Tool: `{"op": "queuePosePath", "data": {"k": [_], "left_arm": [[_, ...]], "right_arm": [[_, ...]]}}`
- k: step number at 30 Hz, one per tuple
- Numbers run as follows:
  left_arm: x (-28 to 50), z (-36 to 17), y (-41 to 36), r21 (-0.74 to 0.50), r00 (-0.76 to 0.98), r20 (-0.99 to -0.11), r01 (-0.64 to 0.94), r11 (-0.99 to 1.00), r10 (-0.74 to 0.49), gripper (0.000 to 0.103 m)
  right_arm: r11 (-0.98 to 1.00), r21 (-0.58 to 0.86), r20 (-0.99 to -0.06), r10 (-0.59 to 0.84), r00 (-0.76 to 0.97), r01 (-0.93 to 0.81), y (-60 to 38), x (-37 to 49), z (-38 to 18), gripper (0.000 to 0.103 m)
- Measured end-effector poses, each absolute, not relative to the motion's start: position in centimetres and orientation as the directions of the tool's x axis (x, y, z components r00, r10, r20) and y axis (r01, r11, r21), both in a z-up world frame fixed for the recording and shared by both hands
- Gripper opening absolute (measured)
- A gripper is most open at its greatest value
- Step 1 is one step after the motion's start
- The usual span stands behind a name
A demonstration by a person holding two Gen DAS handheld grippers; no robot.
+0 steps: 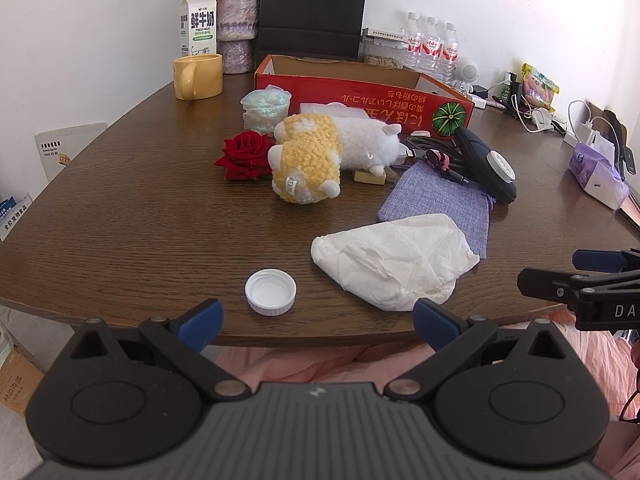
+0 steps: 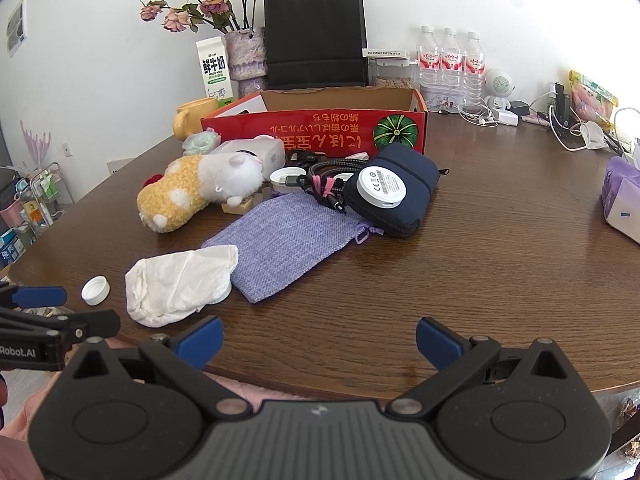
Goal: Organize objects
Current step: 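Move the left tool toward the white bottle cap while the right tool approaches the white tissue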
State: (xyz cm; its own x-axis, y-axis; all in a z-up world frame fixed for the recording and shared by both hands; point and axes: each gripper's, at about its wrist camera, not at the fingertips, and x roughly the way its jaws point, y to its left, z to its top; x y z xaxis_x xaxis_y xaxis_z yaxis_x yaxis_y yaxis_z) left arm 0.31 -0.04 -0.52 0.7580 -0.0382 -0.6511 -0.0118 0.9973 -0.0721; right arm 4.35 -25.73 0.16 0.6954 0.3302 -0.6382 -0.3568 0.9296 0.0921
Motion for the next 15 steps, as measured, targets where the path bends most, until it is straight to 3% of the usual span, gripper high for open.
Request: {"op": "queuePosePath", "data": {"k": [15], "left_arm": [[0.32, -0.66, 0.58, -0.088, 0.76, -0.649, -0.031, 0.996, -0.033, 0.103]], "right_arm": [[0.925, 0.098, -0.643, 0.341, 0.686, -0.367, -25.4, 4.65, -0.17, 0.103]]}}
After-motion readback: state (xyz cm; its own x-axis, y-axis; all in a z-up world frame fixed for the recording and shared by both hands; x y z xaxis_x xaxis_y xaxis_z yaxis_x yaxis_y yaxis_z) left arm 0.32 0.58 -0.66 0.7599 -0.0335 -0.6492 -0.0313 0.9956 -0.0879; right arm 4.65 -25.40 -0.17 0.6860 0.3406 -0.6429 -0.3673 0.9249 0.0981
